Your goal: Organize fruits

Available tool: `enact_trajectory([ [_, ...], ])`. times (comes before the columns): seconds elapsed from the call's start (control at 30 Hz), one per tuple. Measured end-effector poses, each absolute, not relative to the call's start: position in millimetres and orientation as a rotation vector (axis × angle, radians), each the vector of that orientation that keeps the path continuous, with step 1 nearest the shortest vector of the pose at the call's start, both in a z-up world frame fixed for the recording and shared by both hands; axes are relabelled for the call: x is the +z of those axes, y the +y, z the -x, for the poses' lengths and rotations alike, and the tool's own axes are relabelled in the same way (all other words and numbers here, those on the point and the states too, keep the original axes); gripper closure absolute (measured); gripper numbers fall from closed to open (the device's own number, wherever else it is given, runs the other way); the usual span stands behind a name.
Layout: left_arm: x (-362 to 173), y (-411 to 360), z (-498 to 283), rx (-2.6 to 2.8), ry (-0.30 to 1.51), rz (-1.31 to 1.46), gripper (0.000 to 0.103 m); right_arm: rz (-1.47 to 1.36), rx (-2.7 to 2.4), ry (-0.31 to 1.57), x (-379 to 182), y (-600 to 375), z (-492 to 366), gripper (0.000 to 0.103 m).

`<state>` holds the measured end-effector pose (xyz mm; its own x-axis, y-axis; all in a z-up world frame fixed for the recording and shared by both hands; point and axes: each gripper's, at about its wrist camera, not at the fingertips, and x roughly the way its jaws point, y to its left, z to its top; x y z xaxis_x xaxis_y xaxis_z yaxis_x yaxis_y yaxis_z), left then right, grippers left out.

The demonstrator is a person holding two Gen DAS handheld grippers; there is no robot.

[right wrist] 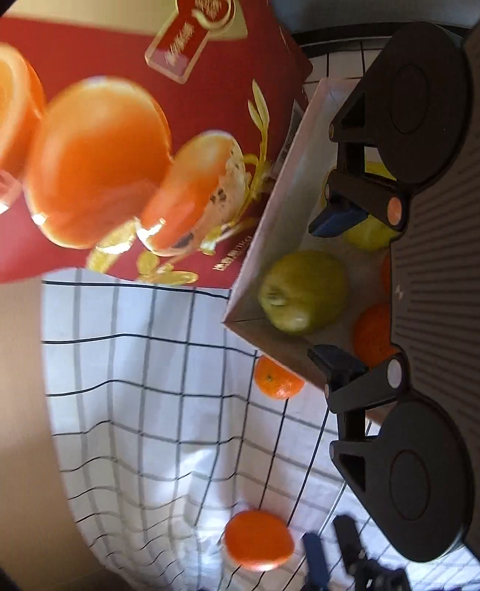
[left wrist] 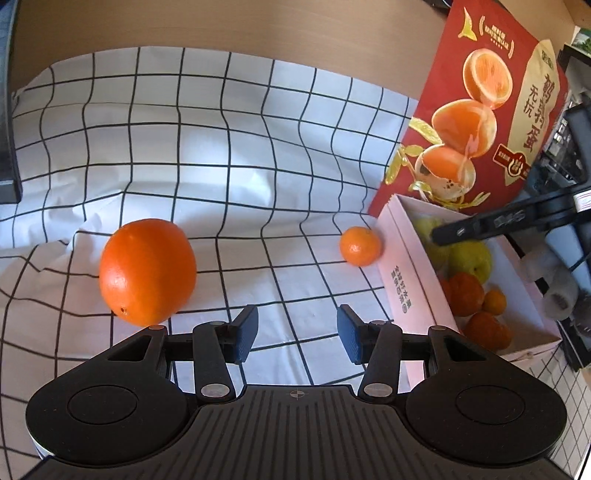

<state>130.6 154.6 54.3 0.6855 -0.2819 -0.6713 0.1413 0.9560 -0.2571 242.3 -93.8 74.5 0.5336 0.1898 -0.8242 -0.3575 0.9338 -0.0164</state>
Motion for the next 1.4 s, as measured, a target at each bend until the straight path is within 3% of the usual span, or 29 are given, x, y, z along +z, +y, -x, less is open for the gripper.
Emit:
enact_trajectory([
  [0.33, 68.8, 181.4, -123.6, -0.137, 0.712, 0.255, 0.051, 0.322, 0.409, 0.762, 125.1, -69.0, -217.5, 0.041],
  [0.53, 74.3, 196.1, -114.1, -0.120, 0.703, 0.259, 0.051, 0.442, 0.448, 0.812, 89.9, -9.6, -230.7, 0.062],
  [0.9, 70.6, 251.9, -83.1, -0.024, 0.691, 0.331, 0.051, 0.789, 0.316, 0.947, 20.1, 51.9, -261.2, 0.062],
  [1.13, 72.2, 261.2, -84.6, -0.025, 0.701, 0.311, 0.051, 0.695, 0.363, 0.932, 42.8, 55.5, -233.8, 0.063],
  [1.4, 93.2, 246.0, -134.1, -0.084, 0.700, 0.162, 0.051, 0.482, 0.609, 0.881, 86.4, 54.8, -130.2, 0.063],
])
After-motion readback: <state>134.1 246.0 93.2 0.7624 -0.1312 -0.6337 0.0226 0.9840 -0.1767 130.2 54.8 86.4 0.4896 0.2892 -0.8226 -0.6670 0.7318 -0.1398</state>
